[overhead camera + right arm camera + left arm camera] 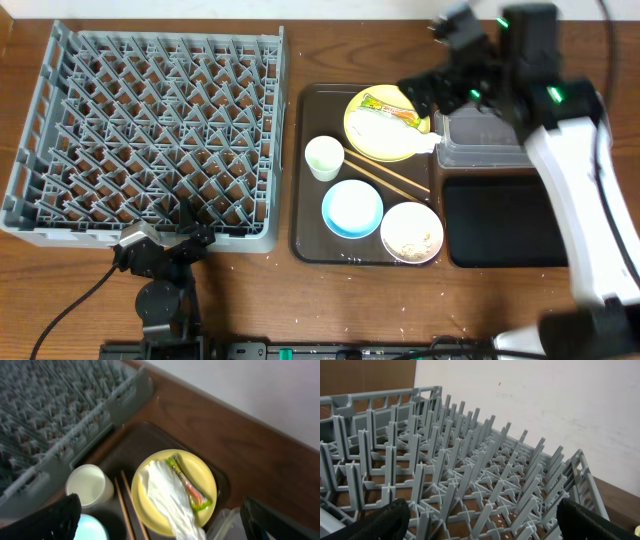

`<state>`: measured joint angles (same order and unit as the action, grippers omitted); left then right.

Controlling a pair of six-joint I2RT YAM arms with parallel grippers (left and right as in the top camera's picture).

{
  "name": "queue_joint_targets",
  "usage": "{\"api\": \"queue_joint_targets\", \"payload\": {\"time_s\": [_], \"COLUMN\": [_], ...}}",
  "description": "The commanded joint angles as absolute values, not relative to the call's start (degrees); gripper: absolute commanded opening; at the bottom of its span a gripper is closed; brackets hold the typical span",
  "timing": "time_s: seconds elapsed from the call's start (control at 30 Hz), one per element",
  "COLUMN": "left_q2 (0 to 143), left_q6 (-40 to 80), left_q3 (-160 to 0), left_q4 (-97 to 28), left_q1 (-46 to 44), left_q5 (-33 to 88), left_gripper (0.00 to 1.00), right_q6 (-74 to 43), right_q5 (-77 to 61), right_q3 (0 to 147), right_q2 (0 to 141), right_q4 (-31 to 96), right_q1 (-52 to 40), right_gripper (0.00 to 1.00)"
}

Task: Sort waste into correct bins and load items into the dishwasher
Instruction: 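Reach the right gripper to the yellow plate and grasp tissue and wrapper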

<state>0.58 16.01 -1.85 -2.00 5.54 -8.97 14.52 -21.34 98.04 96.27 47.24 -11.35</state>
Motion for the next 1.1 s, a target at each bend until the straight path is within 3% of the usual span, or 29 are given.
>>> {"api": "queue_joint_targets", "payload": {"time_s": [0.0,0.23,0.57,0.93,1.07], "left_q2": [0.23,0.23,0.23,0.23,0.23], "left_q6": [15.05,15.05,15.05,15.05,15.05], "left_q3": [-0.23,-0.23,-0.23,-0.23,-0.23], "left_q4": [-3.33,-3.33,-3.33,-3.33,-3.33], "left_q1": [5.72,5.72,5.72,5.72,5.72], "left_q5": [-8.84,-8.82,-8.84,-8.84,-8.84], "left_gripper": [0.94,0.94,0.94,0.94,0.94], "right_q6": [21.71,22.02,34.89,36.51,36.47], "right_q5": [-16.86,-15.2,-12.03,-10.76,-10.79], "right_q3": [106.02,107.46,107.44,107.44,107.37], "right_q2": [105.71,117.23,126.87,133.49,134.8], "right_q4": [51.09,45.15,47.81,47.97,47.77], "right_q1": [-13.72,-14.33,-15.49,-16.69,-16.69], "right_gripper": [0.99,0.99,0.99,0.99,0.94]}}
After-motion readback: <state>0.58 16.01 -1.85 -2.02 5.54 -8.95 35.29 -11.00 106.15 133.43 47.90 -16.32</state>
